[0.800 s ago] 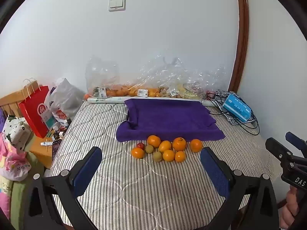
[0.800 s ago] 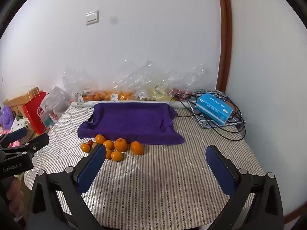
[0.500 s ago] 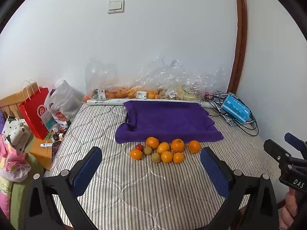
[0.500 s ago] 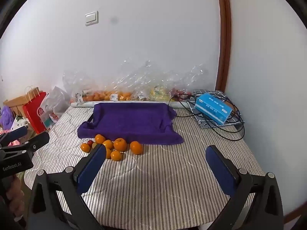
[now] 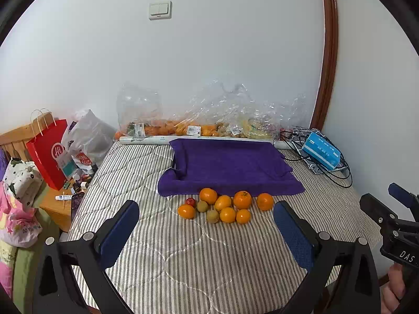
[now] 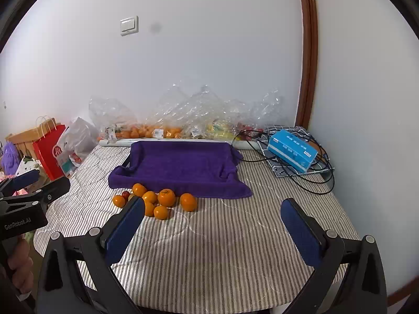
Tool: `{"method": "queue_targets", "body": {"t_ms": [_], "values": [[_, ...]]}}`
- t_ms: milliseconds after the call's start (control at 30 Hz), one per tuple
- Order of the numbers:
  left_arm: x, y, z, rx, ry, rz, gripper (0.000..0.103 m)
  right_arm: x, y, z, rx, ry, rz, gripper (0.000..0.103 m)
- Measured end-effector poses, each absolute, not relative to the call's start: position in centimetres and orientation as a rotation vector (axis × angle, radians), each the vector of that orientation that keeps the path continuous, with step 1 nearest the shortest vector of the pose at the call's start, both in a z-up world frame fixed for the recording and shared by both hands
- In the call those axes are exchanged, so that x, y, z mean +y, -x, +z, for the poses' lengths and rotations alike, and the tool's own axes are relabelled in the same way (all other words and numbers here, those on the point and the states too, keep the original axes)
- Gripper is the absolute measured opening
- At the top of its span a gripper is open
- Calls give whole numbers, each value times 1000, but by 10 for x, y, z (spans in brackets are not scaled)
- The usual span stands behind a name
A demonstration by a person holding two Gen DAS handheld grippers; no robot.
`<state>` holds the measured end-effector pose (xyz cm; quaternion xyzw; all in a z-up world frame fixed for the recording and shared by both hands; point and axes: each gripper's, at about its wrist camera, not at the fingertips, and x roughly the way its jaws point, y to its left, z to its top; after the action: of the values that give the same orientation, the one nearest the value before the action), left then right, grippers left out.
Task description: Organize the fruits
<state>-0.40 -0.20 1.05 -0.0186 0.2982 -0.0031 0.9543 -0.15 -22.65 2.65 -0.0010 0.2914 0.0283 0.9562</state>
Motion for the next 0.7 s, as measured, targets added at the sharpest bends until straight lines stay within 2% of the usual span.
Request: {"method": "queue_targets", "body": {"t_ms": [700], "values": [[-1,5,10,603,41,-7,103,-223,4,28,585,1,63,103]]}}
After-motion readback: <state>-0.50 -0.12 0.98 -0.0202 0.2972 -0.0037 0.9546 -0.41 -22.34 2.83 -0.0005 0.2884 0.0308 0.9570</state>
